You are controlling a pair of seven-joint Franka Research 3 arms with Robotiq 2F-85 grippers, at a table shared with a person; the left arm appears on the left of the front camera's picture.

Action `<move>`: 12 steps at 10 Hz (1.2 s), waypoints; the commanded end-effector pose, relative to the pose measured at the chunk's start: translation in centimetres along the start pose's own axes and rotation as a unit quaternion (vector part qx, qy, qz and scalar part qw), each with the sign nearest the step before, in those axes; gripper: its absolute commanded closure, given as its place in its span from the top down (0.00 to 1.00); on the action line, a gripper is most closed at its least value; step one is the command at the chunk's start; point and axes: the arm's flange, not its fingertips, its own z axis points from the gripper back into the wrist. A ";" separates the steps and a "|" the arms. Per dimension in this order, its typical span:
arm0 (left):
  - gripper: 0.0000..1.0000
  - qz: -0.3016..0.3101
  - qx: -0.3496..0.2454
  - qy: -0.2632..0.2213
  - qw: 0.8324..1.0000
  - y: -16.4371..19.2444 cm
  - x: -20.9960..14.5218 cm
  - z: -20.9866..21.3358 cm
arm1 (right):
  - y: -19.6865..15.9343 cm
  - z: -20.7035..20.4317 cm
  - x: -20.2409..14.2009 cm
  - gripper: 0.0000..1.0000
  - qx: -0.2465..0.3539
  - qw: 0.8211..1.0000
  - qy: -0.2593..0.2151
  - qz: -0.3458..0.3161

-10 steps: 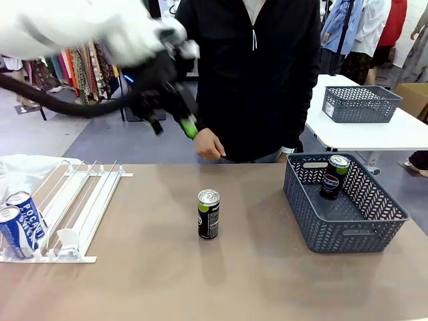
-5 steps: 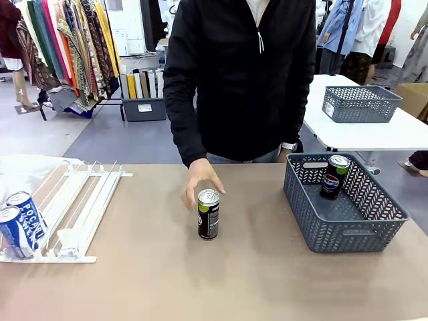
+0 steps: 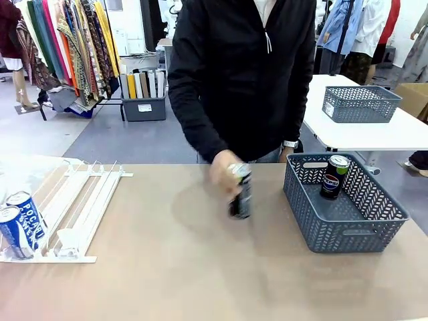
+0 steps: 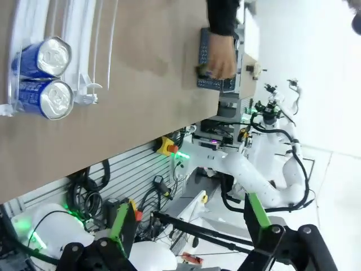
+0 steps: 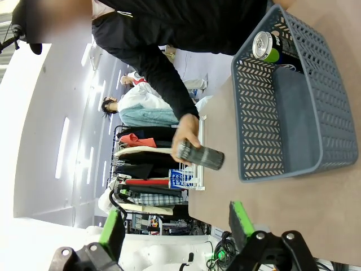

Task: Retrieve and store the cans from the dispenser.
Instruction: Pick up the last remaining can from one row of the Automatic Can Dispenser and place it in the middle of the table, then pick up one can from the Automatic Can Dispenser and place it in the middle of the table.

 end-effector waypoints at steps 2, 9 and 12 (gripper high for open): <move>1.00 -0.009 0.018 0.002 1.000 -2.0 0.3 0.9 | 0.0 0.0 0.1 1.00 0.006 1.000 -0.001 0.013; 1.00 -0.009 0.018 0.002 1.000 -2.0 0.3 0.9 | 0.0 0.0 0.1 1.00 0.006 1.000 -0.001 0.013; 1.00 -0.031 0.333 -0.039 0.942 -6.0 1.2 -2.9 | 0.0 0.0 0.1 1.00 0.006 1.000 -0.001 0.013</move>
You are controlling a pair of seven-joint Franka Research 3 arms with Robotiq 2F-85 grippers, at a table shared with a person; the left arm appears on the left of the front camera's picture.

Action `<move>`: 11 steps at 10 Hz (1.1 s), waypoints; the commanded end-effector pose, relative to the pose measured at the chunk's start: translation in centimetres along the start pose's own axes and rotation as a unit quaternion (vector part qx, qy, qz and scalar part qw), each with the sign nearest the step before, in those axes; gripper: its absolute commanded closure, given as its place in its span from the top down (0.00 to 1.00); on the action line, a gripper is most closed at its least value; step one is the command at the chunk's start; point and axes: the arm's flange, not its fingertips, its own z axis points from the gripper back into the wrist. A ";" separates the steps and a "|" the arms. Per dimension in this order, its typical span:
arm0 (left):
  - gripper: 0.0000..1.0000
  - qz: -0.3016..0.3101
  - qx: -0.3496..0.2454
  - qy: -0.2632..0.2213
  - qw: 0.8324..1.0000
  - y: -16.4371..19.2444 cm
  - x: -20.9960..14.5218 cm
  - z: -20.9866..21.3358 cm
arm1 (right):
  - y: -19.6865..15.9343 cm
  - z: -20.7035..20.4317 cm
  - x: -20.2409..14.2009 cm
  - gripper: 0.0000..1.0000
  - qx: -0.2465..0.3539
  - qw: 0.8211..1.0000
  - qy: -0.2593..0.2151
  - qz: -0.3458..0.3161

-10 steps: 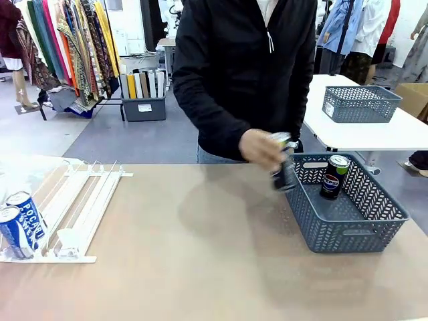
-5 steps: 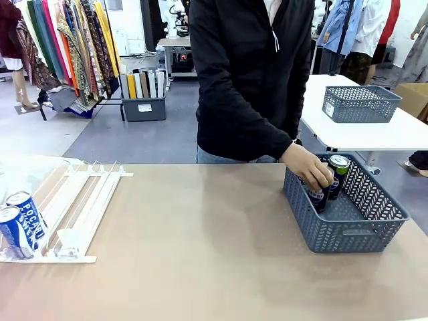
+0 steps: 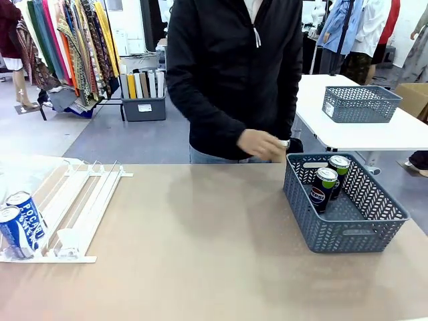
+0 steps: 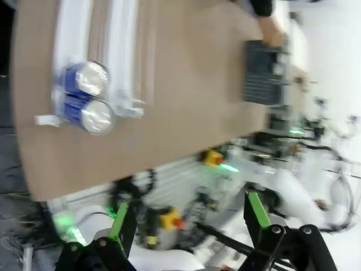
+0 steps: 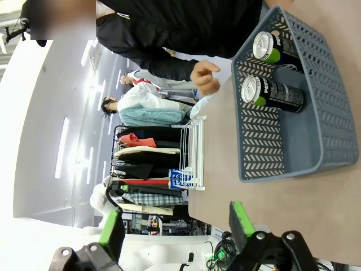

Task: Retrieve and store the cans from the dispenser.
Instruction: Pick up one can from the Automatic Can Dispenser and place it in the middle of the table.

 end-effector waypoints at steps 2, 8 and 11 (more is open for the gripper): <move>1.00 -0.070 0.381 -0.007 0.922 -3.4 -0.1 -4.6 | 0.0 0.0 0.1 1.00 0.006 1.000 -0.001 0.013; 1.00 -0.116 0.404 -0.004 0.907 -6.1 1.1 -7.4 | 0.0 0.0 0.1 1.00 0.006 1.000 -0.001 0.013; 1.00 -0.116 0.404 -0.004 0.907 -6.1 1.1 -7.4 | 0.0 0.0 0.1 1.00 0.006 1.000 -0.001 0.013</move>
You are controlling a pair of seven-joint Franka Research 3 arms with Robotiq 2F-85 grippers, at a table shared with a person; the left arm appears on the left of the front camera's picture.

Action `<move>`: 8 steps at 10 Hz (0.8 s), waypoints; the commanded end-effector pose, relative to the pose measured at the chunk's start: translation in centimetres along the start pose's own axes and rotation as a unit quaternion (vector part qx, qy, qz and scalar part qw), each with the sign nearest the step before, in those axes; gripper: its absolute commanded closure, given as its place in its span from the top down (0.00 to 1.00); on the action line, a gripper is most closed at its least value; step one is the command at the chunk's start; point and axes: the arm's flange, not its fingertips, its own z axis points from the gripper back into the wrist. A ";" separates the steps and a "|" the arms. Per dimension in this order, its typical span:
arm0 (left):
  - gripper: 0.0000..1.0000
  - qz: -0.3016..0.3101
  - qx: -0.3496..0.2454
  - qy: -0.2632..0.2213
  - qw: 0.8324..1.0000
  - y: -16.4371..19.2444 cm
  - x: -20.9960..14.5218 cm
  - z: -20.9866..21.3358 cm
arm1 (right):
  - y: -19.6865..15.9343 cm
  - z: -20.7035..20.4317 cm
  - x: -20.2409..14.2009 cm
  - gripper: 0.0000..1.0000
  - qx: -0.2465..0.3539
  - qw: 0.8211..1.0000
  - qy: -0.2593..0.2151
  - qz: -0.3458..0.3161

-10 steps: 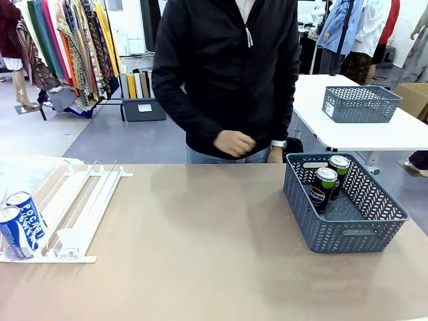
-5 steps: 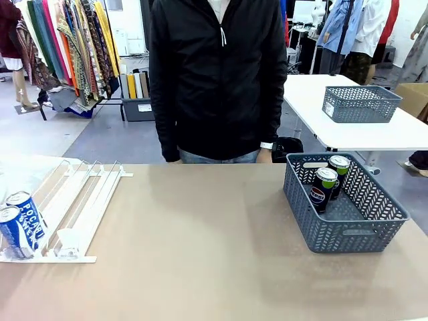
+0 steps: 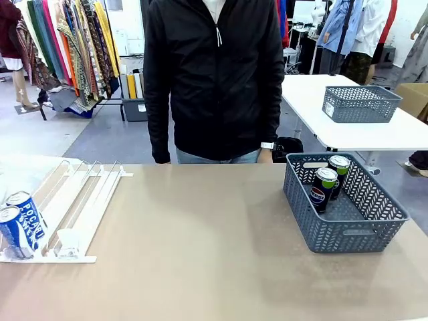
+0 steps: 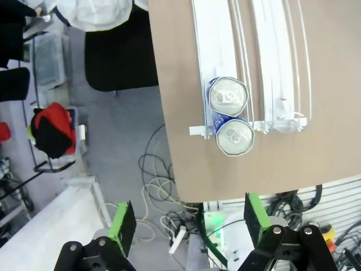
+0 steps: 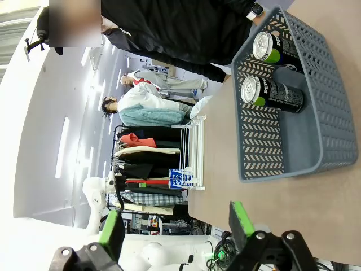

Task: Retrieve and store the cans from the dispenser.
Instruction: Pick up one can from the Automatic Can Dispenser and place it in the middle of the table.

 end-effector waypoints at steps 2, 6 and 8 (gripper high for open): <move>1.00 0.036 -0.038 -0.010 0.999 -0.1 -0.1 -1.7 | 0.0 0.0 0.1 1.00 0.006 1.000 -0.001 0.013; 1.00 0.062 -0.147 0.006 0.987 -0.4 -1.8 -7.0 | 0.0 0.0 0.1 1.00 0.006 1.000 -0.001 0.013; 1.00 0.073 -0.126 0.004 0.989 -1.6 -1.2 -10.0 | 0.0 0.0 0.1 1.00 0.006 1.000 -0.001 0.013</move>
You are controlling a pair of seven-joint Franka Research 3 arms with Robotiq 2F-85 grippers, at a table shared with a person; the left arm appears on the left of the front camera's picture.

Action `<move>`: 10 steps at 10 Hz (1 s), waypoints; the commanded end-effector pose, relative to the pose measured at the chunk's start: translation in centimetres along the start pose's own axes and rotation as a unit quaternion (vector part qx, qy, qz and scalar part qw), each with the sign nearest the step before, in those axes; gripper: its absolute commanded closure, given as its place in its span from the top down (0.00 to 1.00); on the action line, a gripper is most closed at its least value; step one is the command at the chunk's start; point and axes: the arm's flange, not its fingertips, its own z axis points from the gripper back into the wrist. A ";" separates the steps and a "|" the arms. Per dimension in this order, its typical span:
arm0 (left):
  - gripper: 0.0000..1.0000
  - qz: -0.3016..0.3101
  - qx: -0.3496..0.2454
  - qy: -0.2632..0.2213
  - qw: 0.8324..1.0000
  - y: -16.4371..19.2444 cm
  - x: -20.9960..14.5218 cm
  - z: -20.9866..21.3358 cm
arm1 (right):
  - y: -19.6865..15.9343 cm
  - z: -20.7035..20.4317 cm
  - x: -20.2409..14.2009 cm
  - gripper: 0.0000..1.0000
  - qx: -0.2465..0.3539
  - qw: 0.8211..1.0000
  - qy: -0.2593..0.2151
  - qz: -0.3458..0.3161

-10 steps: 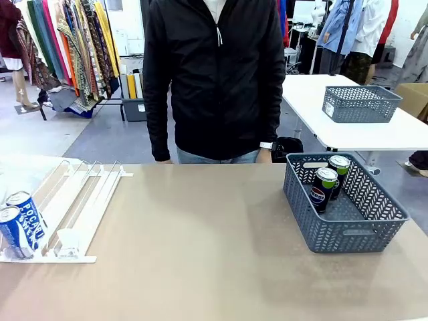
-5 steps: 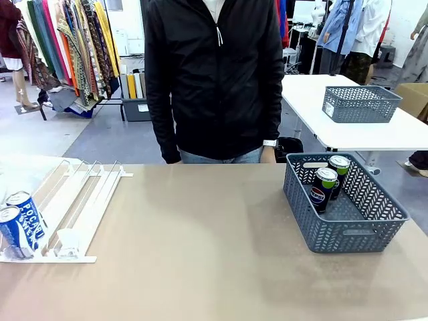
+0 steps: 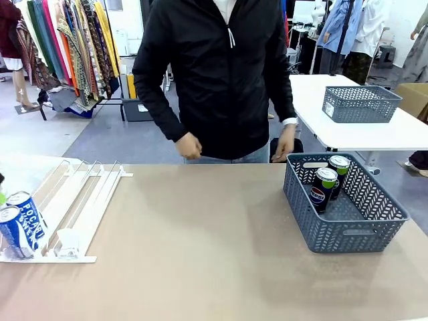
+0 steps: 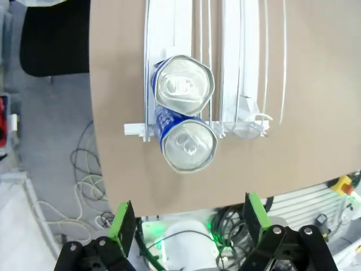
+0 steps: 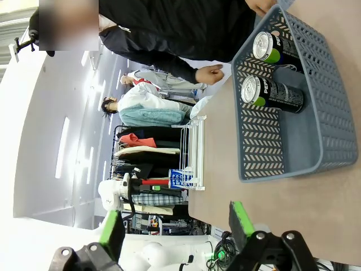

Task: Retrieve and store the cans from the dispenser.
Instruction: Pick up one can from the Automatic Can Dispenser and place it in the middle of the table.

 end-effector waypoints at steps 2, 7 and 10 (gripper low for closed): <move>1.00 -0.027 0.038 0.006 0.999 -1.2 1.2 -3.4 | 0.0 0.0 0.1 1.00 0.006 1.000 -0.001 0.013; 1.00 -0.028 0.084 -0.011 0.996 -2.9 2.4 -7.0 | 0.0 0.0 0.1 1.00 0.006 1.000 -0.001 0.013; 1.00 -0.027 0.087 -0.007 0.996 -3.1 2.6 -7.3 | 0.0 0.0 0.1 1.00 0.006 1.000 -0.001 0.013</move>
